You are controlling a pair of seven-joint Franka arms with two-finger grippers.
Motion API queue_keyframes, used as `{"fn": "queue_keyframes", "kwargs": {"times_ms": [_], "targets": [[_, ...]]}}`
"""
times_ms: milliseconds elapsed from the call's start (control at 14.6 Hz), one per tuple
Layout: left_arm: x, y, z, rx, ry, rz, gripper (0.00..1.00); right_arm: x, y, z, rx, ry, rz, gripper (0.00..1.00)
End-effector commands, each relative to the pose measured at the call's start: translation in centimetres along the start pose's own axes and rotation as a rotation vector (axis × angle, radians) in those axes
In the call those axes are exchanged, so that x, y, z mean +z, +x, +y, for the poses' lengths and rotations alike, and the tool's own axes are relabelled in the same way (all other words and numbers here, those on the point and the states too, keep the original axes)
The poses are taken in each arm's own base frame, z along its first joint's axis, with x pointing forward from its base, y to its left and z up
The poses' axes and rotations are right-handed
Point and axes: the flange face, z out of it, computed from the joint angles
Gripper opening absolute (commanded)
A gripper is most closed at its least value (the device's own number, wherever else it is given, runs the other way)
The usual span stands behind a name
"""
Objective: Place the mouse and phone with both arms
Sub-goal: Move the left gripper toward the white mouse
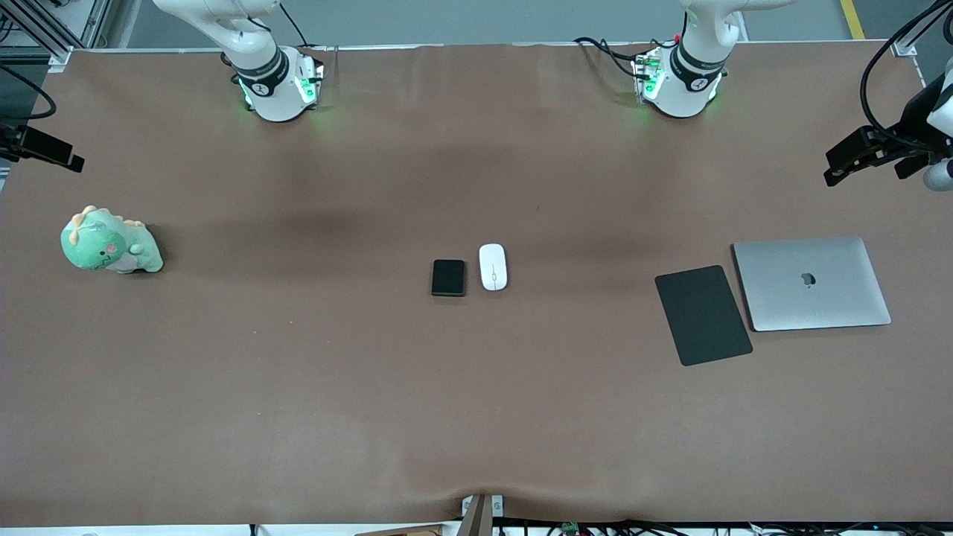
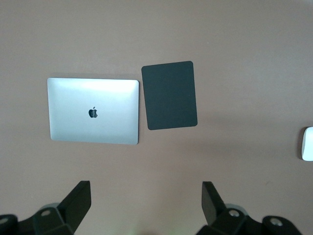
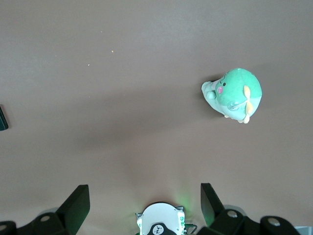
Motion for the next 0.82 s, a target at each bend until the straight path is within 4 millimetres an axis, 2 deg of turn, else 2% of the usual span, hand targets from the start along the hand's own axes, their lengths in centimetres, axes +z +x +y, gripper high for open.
{"fn": "queue_keyframes", "kwargs": {"times_ms": [0,206,343,412,617,755], "targets": [[-0.6,0.2,0.1,0.019,0.011,0.003,1.00,-0.3,-0.5,0.5,-0.004,0.014,-0.001,1.00],[-0.7,0.2,0.3,0.016,0.014,0.005,1.00,-0.2,-0.5,0.2,-0.010,0.012,-0.004,1.00],[-0.9,1.4,0.7,0.019,-0.001,0.014,1.00,-0.3,-0.5,0.4,-0.005,0.013,-0.002,1.00],[-0.2,1.6,1.7,0.030,-0.003,0.001,1.00,-0.1,-0.2,0.5,-0.004,0.013,-0.005,1.00],[3.7,2.1,8.0,0.064,0.001,-0.073,1.00,0.5,0.3,0.1,-0.007,0.019,-0.018,1.00],[7.5,2.9,14.0,0.075,-0.001,-0.105,1.00,0.2,0.8,0.0,-0.006,0.021,-0.012,1.00]]}}
